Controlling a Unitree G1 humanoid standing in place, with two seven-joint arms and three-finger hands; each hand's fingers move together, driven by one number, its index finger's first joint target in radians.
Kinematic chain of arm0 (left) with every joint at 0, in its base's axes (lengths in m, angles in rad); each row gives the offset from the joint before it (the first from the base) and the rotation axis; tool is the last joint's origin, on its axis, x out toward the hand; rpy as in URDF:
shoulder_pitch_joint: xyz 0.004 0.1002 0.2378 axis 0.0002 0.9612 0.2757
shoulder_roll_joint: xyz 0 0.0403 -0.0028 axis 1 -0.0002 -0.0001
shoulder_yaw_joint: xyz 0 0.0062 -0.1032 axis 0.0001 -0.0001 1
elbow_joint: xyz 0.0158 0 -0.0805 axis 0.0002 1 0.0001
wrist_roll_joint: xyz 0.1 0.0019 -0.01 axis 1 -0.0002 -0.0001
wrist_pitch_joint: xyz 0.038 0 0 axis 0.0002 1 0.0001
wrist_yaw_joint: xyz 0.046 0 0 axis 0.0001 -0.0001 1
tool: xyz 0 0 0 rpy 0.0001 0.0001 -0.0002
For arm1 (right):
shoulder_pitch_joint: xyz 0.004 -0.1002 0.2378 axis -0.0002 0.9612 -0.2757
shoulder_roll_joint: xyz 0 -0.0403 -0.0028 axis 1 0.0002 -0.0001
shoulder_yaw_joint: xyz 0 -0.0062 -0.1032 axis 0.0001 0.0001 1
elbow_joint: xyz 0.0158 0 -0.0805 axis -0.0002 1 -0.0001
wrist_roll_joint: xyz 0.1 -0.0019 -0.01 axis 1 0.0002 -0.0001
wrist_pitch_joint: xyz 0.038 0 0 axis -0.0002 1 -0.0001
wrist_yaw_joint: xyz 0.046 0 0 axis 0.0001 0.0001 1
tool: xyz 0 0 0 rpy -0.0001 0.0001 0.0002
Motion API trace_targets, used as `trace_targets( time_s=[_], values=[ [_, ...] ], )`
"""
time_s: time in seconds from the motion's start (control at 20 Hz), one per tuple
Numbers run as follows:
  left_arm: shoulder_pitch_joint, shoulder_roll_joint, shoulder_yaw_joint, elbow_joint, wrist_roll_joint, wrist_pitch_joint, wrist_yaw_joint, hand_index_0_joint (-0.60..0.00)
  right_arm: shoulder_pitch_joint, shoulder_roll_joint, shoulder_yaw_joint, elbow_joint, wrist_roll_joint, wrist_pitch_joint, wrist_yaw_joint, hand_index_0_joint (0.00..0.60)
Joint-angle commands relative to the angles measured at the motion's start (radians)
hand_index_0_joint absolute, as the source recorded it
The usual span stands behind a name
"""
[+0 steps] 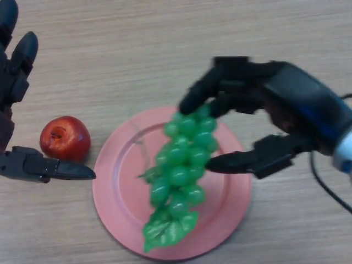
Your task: Pick up the green grapes and place it on the plate
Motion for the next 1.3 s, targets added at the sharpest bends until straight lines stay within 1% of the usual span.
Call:
trace_targets(
  time_s=[0.05,0.1,0.15,0.25,0.3,0.35,0.4,0.5,0.65,0.75,0.8,0.85,0.9,0.95,1.0,1.05,1.1,1.15,1.2,1.3],
  values=[
    [-0.01,0.04,0.096,-0.045,-0.021,-0.156,-0.003,0.0,-0.073,0.019,0.003,-0.008,-0.13,-0.083,-0.065,0.6],
    [-0.004,0.04,0.105,-0.038,-0.027,-0.164,-0.005,0.0,-0.092,0.042,0.038,0.031,-0.223,-0.127,-0.051,0.6],
    [-0.002,0.042,0.108,-0.037,-0.029,-0.164,-0.007,0.0,-0.094,0.053,0.051,0.044,-0.253,-0.14,-0.046,0.6],
    [0.0,0.043,0.111,-0.034,-0.029,-0.167,-0.008,0.0,-0.097,0.061,0.067,0.058,-0.279,-0.157,-0.043,0.401],
    [0.002,0.042,0.112,-0.031,-0.026,-0.172,-0.009,0.0,-0.104,0.065,0.08,0.069,-0.289,-0.172,-0.051,0.251],
    [0.004,0.042,0.114,-0.028,-0.024,-0.175,-0.01,0.0,-0.11,0.068,0.094,0.078,-0.294,-0.185,-0.064,0.151],
    [0.007,0.043,0.117,-0.023,-0.017,-0.183,-0.013,0.0,-0.129,0.072,0.126,0.099,-0.284,-0.197,-0.117,0.007],
    [0.002,0.049,0.129,-0.018,-0.024,-0.181,-0.015,0.0,-0.137,0.073,0.137,0.106,-0.254,-0.192,-0.165,0.0],
    [0.008,0.05,0.139,-0.026,-0.03,-0.181,-0.018,0.0,-0.131,0.073,0.129,0.093,-0.221,-0.177,-0.194,0.0],
    [0.014,0.047,0.144,-0.032,-0.034,-0.181,-0.021,0.0,-0.104,0.073,0.087,0.047,-0.186,-0.155,-0.193,0.0],
    [0.016,0.043,0.144,-0.037,-0.032,-0.186,-0.021,0.0,-0.07,0.073,0.052,0.009,-0.178,-0.145,-0.177,0.0],
    [0.018,0.043,0.144,-0.041,-0.032,-0.185,-0.02,0.0,-0.053,0.073,0.034,-0.016,-0.16,-0.13,-0.18,0.0],
    [0.023,0.041,0.147,-0.056,-0.036,-0.179,-0.02,0.0,-0.014,0.073,-0.005,-0.066,-0.115,-0.101,-0.199,0.0],
    [0.024,0.04,0.147,-0.062,-0.037,-0.177,-0.02,0.0,0.01,0.073,-0.023,-0.087,-0.086,-0.1,-0.218,0.0],
    [0.024,0.038,0.147,-0.074,-0.043,-0.166,-0.017,0.0,0.06,0.073,-0.064,-0.128,-0.021,-0.112,-0.265,0.0],
    [0.025,0.039,0.146,-0.079,-0.043,-0.16,-0.017,0.0,0.085,0.073,-0.079,-0.141,0.008,-0.126,-0.291,0.0],
    [0.02,0.039,0.135,-0.082,-0.028,-0.154,-0.014,0.0,0.129,0.073,-0.104,-0.162,0.07,-0.151,-0.357,0.0],
    [0.015,0.042,0.13,-0.082,-0.017,-0.148,-0.011,0.0,0.148,0.073,-0.108,-0.169,0.099,-0.163,-0.387,0.0],
    [0.005,0.047,0.123,-0.088,-0.009,-0.127,-0.004,0.0,0.177,0.073,-0.112,-0.173,0.142,-0.189,-0.437,0.0],
    [-0.009,0.055,0.116,-0.109,-0.015,-0.089,-0.006,0.0,0.212,0.069,-0.113,-0.168,0.176,-0.245,-0.465,0.0]
  ],
)
